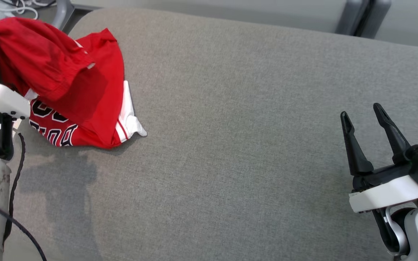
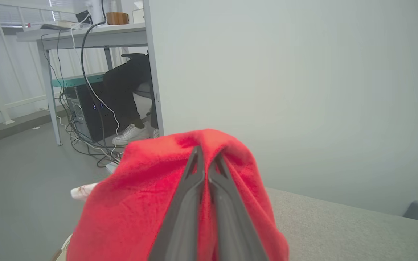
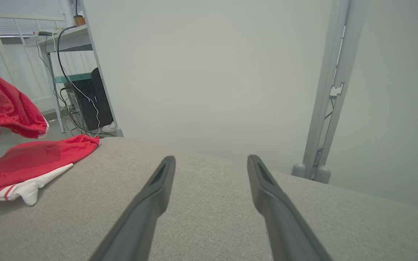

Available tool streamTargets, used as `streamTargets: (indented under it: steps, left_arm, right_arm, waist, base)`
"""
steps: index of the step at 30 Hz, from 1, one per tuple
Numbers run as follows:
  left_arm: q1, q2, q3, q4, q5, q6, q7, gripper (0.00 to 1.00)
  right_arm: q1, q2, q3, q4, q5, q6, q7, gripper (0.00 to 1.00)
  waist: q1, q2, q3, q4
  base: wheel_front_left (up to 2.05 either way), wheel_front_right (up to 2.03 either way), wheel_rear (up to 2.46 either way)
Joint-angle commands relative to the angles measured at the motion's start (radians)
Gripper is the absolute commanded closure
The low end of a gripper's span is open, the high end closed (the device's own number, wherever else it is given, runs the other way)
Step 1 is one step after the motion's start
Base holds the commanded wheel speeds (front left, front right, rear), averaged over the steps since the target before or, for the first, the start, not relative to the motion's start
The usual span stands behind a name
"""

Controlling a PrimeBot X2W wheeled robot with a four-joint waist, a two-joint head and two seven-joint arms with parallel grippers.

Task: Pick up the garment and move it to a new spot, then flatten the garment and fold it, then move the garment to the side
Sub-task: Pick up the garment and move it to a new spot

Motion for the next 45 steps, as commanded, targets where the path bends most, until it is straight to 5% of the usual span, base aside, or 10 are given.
streamTargets:
  steps: [1,14,22,35,45]
  left_arm:
    - [0.06,0.005,0.014,-0.083,0.016,0.02,-0.005,1.0]
    - [0.599,-0.036,0.032,-0.753,0.051,0.183,0.058,1.0]
    - [0.782,-0.096,-0.013,-0.963,0.042,0.238,0.123,1.0]
    - [0.585,-0.152,-0.209,-0.93,0.093,0.144,0.196,1.0]
    - [0.459,-0.203,-0.353,-0.678,0.108,0.054,0.279,1.0]
  right_arm:
    - [0.016,0.005,-0.01,0.006,0.004,0.0,-0.016,0.0]
    - [0.083,0.068,-0.048,0.025,0.015,0.0,-0.063,0.0]
    - [0.096,0.087,-0.065,0.04,0.02,0.0,-0.082,0.0]
    - [0.065,0.109,-0.077,0.055,0.04,0.0,-0.1,0.0]
    - [0.038,0.117,-0.067,0.088,0.069,0.0,-0.127,0.0]
  waist:
    - [-0.0001,0.0,-0.037,-0.024]
    - [-0.0001,0.0,-0.126,-0.156]
    - [-0.0001,0.0,-0.133,-0.263]
    - [-0.0001,0.0,-0.049,-0.451]
    - [-0.0001,0.0,0.036,-0.551]
  base:
    - [0.0,0.0,0.0]
    - [0.0,0.0,0.0]
    - [0.0,0.0,0.0]
    - [0.0,0.0,0.0]
    - [0.0,0.0,0.0]
